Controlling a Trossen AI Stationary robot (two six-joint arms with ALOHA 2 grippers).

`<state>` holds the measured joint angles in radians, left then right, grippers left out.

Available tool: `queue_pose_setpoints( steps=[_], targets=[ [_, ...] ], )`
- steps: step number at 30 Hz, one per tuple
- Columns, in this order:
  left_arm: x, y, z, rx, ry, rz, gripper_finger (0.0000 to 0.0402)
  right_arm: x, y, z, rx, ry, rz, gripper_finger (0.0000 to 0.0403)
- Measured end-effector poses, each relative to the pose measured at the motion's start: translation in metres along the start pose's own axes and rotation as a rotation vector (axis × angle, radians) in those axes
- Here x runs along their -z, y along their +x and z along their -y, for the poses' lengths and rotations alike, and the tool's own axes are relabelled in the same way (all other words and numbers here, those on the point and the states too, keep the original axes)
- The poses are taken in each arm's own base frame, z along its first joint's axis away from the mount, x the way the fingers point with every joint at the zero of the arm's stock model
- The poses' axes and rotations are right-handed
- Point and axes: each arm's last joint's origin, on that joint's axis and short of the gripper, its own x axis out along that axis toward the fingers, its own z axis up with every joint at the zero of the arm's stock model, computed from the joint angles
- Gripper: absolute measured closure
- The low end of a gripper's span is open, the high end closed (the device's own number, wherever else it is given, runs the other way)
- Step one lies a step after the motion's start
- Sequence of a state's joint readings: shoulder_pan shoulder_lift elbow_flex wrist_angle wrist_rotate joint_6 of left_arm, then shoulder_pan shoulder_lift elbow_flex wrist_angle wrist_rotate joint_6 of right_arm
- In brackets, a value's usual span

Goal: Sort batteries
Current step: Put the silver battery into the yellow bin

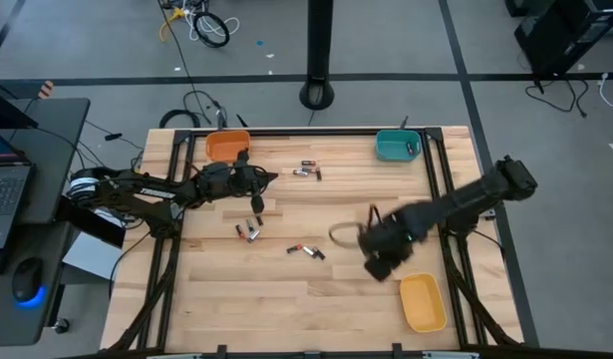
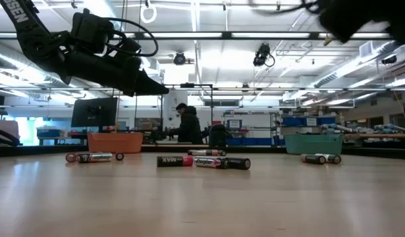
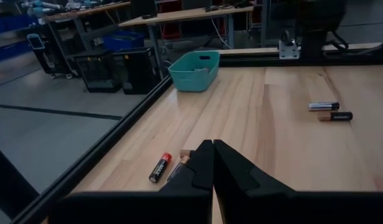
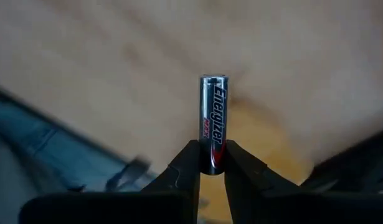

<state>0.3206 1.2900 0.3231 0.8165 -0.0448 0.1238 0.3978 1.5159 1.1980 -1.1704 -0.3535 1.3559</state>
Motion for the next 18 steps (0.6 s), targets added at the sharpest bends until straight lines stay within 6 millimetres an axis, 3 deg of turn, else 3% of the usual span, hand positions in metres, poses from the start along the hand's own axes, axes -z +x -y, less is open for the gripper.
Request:
queue_pose_setpoints(
  steps=[9,13,18],
  targets=[
    [0.000,0.000,0.000,-0.007,0.000,0.000,0.0389,0.077,0.027,-0.015,-0.030,0.268,-0.023,0.0342],
    [0.000,0.000,0.000,-0.011,-0.001,0.001,0.0389,0.089,0.040,-0.008,-0.001,0.373,0.023,0.0342],
    [-0.001,0.000,0.000,-0.014,-0.001,0.008,0.0389,0.087,0.062,0.002,0.022,0.429,0.036,0.0342]
  ],
)
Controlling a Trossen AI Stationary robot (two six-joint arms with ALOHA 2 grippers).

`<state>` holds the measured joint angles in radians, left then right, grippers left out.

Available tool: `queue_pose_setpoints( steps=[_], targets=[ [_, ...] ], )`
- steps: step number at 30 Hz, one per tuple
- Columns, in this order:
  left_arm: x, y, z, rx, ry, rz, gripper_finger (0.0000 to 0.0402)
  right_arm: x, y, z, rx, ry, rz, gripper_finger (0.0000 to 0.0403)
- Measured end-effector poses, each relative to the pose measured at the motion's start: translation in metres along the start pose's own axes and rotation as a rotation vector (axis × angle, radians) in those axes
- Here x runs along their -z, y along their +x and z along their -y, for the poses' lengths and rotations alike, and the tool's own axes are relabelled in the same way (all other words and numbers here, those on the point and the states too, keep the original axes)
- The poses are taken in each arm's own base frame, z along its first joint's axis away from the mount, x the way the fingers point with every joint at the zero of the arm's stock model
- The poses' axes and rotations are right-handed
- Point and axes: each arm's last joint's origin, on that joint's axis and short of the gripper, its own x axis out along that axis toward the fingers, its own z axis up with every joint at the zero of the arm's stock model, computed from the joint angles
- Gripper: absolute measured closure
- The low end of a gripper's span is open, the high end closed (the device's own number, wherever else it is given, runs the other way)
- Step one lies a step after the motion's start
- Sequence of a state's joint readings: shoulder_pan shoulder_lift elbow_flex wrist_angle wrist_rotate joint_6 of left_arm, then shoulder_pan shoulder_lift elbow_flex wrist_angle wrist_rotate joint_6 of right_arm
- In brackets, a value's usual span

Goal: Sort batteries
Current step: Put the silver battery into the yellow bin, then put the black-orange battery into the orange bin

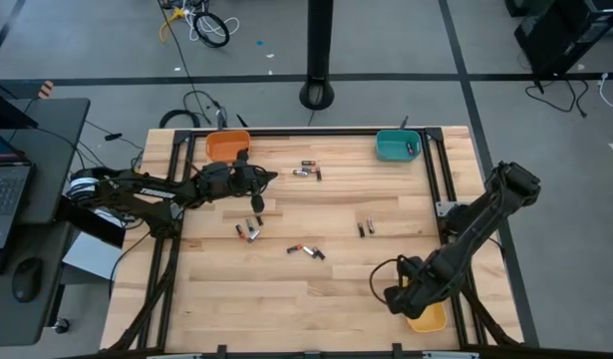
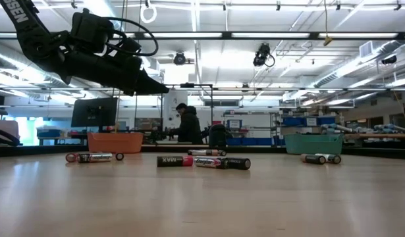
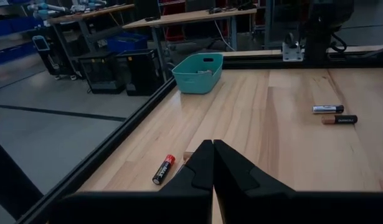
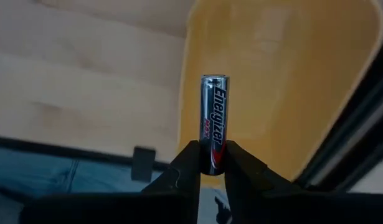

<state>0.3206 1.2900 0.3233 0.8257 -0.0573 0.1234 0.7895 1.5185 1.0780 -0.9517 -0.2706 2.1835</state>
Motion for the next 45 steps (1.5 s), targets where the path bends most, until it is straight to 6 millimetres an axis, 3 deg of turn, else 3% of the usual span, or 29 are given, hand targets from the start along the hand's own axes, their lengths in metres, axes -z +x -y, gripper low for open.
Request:
queue_pose_setpoints(
  steps=[9,23,30,40,45],
  targets=[
    [0.000,0.000,0.000,0.000,0.003,-0.001,0.0389,-0.018,0.041,0.012,-0.029,0.073,0.032,0.0341],
    [0.000,0.000,0.000,0.000,0.003,-0.001,0.0389,-0.027,0.059,0.028,0.024,0.115,0.064,0.0333],
    [0.000,0.000,0.000,0.000,0.003,-0.001,0.0389,-0.028,0.061,0.029,0.037,0.104,0.051,0.0320],
    [0.000,0.000,0.000,0.000,-0.003,-0.001,0.0389,-0.032,0.058,0.023,0.069,0.027,-0.048,0.0259],
    [0.000,0.000,0.000,0.001,-0.004,0.000,0.0389,-0.025,0.032,0.011,-0.007,-0.081,-0.114,0.0272]
  ],
)
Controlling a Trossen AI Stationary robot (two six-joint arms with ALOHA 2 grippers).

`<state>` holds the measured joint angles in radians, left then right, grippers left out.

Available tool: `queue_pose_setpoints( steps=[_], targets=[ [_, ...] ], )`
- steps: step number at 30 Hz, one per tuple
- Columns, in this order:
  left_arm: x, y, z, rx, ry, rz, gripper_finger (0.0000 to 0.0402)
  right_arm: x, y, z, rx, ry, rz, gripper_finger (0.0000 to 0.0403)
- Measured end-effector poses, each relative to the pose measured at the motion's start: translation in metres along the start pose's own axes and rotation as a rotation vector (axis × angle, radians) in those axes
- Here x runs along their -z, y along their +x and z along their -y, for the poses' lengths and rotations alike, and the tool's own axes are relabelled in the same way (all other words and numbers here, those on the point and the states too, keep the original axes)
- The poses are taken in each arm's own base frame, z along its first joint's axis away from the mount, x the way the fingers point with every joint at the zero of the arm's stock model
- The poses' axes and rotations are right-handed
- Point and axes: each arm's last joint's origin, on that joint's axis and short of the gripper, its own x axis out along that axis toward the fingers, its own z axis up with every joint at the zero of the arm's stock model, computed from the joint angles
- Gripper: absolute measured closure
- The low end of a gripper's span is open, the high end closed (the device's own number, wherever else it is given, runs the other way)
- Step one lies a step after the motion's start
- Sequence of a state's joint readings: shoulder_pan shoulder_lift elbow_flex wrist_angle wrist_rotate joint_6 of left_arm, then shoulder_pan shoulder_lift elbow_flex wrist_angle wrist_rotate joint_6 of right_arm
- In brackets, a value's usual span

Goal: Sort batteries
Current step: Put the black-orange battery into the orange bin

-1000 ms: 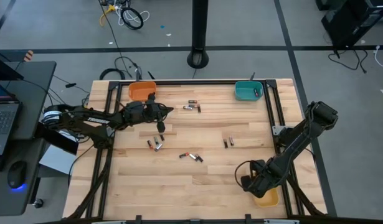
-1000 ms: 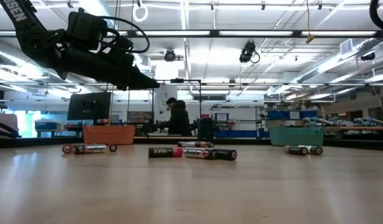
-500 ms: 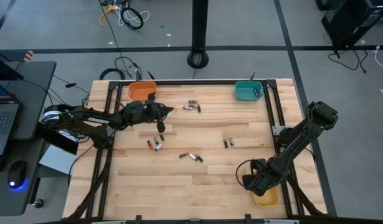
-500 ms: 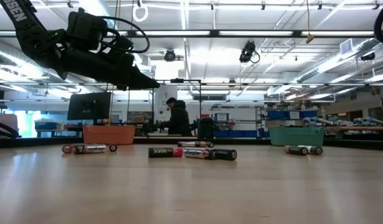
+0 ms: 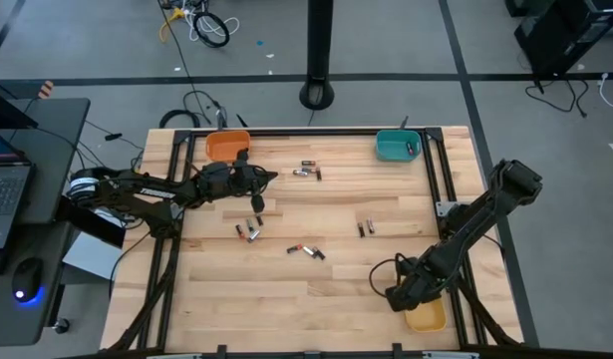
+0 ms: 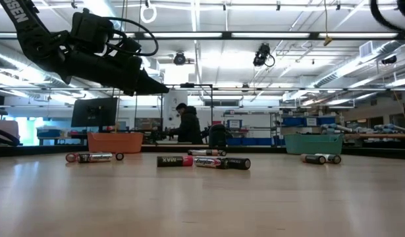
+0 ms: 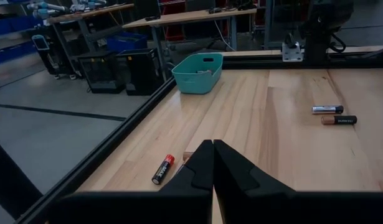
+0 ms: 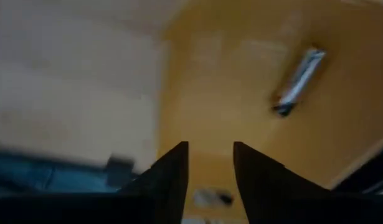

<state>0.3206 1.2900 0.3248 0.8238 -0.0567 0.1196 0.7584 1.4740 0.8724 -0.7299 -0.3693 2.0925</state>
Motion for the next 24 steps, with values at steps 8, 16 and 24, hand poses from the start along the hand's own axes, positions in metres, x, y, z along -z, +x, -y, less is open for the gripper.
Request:
queue_pose_setpoints(
  steps=[8,16,24],
  targets=[
    [-0.001,0.000,0.000,-0.001,0.003,0.006,0.0389,-0.002,-0.067,-0.001,0.011,-0.240,0.289,0.0392],
    [0.000,0.000,0.002,0.008,0.019,-0.002,0.0389,-0.077,-0.068,-0.016,-0.078,-0.566,0.463,0.0396],
    [-0.012,0.002,0.002,0.055,0.050,-0.302,0.0389,-0.163,-0.073,-0.033,-0.341,-0.906,0.789,0.0397]
  ],
)
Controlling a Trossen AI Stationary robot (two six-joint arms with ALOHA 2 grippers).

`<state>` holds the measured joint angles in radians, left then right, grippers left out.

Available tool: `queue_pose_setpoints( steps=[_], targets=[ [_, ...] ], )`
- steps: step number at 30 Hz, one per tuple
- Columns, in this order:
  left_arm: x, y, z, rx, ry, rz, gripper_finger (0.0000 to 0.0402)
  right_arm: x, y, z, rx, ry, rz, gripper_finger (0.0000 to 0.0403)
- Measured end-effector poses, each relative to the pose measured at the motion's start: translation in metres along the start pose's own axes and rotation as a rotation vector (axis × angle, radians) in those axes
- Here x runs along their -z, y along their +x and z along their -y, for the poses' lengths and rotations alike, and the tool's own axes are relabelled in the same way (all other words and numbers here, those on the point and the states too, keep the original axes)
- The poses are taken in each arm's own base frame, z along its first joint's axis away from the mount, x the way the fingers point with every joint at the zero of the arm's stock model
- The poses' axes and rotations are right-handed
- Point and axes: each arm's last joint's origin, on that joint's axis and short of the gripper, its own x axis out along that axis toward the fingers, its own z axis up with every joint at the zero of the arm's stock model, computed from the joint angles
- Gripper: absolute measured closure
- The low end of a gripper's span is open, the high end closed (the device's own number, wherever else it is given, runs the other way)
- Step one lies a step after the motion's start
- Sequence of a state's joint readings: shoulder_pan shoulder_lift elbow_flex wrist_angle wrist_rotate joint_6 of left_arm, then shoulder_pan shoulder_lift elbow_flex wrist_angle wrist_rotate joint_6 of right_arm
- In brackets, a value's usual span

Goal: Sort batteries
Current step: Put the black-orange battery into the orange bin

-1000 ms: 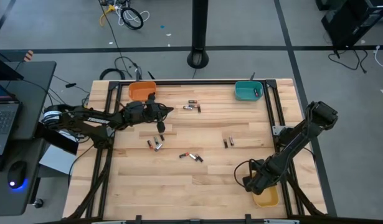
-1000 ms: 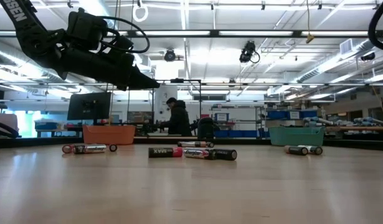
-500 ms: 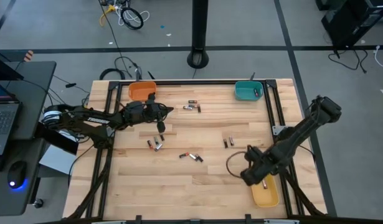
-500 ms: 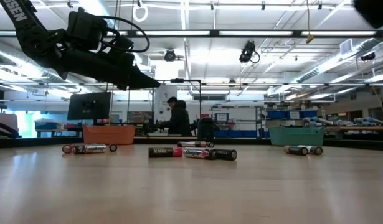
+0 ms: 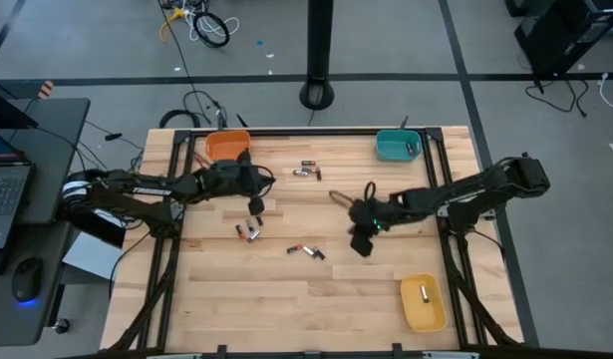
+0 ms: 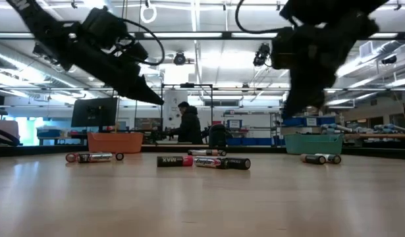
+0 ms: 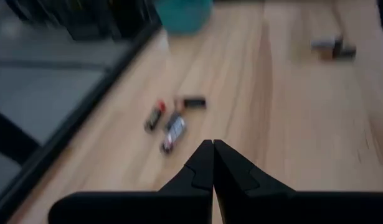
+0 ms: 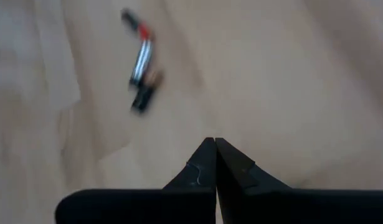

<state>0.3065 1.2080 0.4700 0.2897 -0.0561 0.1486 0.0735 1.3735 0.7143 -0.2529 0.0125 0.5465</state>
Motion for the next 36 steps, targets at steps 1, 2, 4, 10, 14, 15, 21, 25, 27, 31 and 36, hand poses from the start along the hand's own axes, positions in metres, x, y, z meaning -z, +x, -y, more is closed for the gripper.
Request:
queue_pose_setpoints(
  steps=[1,2,4,10,14,15,21,25,27,31,36],
  targets=[
    [-0.005,-0.001,0.001,0.013,0.005,-0.049,0.0389,-0.003,0.002,0.006,-0.002,-0.036,0.030,0.0397],
    [-0.009,-0.001,0.002,0.028,0.012,-0.099,0.0389,-0.006,0.003,0.013,0.001,-0.067,0.060,0.0396],
    [-0.020,-0.004,0.005,0.058,0.027,-0.196,0.0389,-0.010,0.005,0.023,0.013,-0.119,0.103,0.0396],
    [-0.039,-0.023,0.021,0.193,0.163,-0.482,0.0389,-0.017,0.006,0.037,0.037,-0.246,0.166,0.0395],
    [-0.038,-0.032,0.032,0.297,0.267,-0.555,0.0389,-0.018,0.005,0.036,0.035,-0.301,0.183,0.0395],
    [-0.038,-0.031,0.034,0.306,0.272,-0.557,0.0389,-0.018,0.005,0.036,0.034,-0.307,0.185,0.0395],
    [-0.028,-0.016,0.040,0.372,0.292,-0.628,0.0386,-0.020,0.005,0.035,0.029,-0.321,0.205,0.0394],
    [-0.019,-0.005,0.044,0.425,0.340,-0.693,0.0360,-0.020,0.005,0.035,0.028,-0.322,0.208,0.0394],
    [-0.020,0.000,0.045,0.443,0.361,-0.721,0.0339,-0.020,0.005,0.035,0.029,-0.329,0.208,0.0394],
    [-0.021,0.012,0.049,0.463,0.399,-0.747,0.0289,-0.020,0.005,0.035,0.031,-0.349,0.207,0.0394],
    [-0.010,0.027,0.054,0.487,0.501,-0.821,0.0238,-0.020,0.005,0.035,0.032,-0.355,0.205,0.0394]
  ],
)
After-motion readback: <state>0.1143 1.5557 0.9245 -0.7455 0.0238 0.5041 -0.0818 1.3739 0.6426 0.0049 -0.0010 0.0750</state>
